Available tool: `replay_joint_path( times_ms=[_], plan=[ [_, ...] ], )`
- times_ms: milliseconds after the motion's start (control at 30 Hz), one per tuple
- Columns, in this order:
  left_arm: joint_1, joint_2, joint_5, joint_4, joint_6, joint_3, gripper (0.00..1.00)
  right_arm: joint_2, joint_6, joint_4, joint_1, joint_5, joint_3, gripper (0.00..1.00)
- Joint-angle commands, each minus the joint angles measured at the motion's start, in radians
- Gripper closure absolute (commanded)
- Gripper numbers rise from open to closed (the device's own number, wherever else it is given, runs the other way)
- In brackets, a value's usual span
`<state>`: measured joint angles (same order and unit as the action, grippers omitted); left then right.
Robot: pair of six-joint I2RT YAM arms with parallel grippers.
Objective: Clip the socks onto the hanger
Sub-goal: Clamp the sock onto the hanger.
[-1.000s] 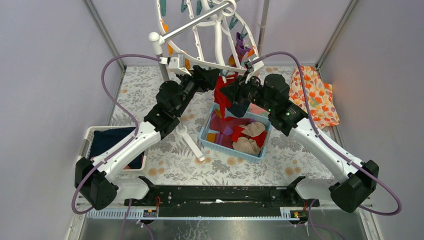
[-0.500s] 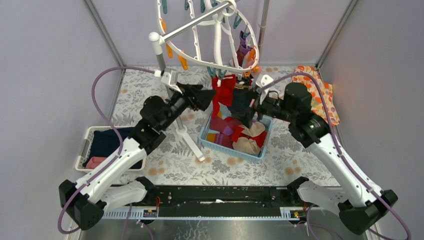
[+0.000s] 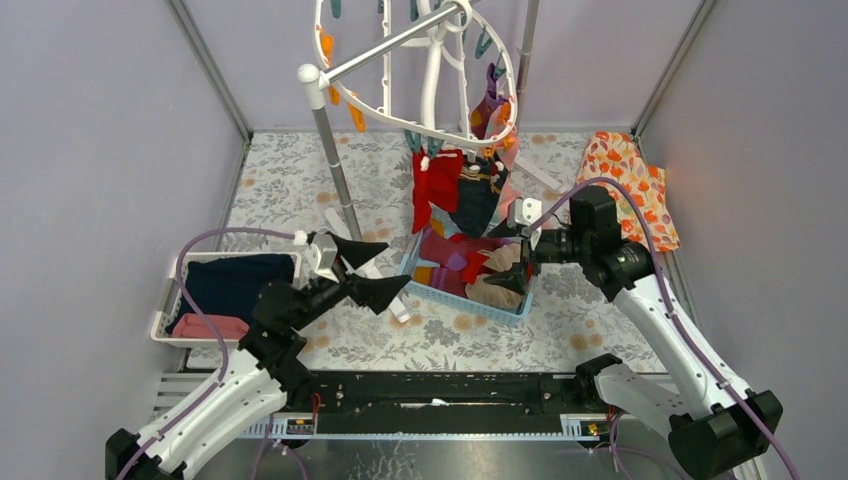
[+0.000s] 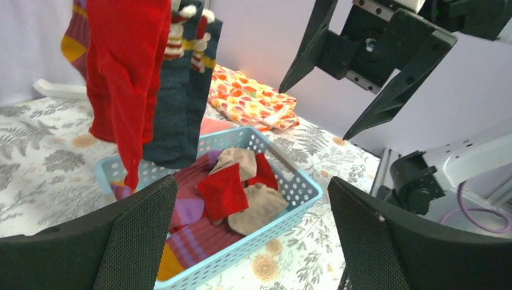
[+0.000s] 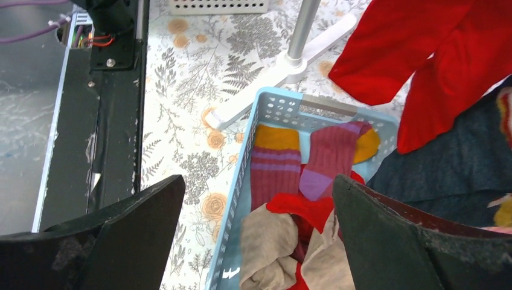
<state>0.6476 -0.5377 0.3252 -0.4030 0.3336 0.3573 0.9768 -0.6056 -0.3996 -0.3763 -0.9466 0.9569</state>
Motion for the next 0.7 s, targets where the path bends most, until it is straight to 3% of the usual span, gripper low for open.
replay_joint_path(
  times_ms=[0, 267, 433, 667],
  plan=[
    [0.001, 0.065, -0.117, -0.149, -0.039, -0.105, 0.01, 0.013, -0.12, -0.003, 0.021, -0.122, -0.042, 0.0],
    [0.001, 0.054, -0.314, -0.104, -0.031, -0.14, 0.01, 0.045, -0.205, -0.009, 0.039, -0.167, -0.092, 0.0],
    [0.001, 0.053, -0.388, 0.003, -0.092, -0.131, 0.05, 0.075, -0.137, -0.038, 0.066, -0.202, -0.038, 0.0],
    [0.001, -0.01, -0.288, -0.074, -0.013, -0.15, 0.01, 0.121, 0.078, 0.077, 0.11, -0.155, -0.024, 0.0]
  ],
)
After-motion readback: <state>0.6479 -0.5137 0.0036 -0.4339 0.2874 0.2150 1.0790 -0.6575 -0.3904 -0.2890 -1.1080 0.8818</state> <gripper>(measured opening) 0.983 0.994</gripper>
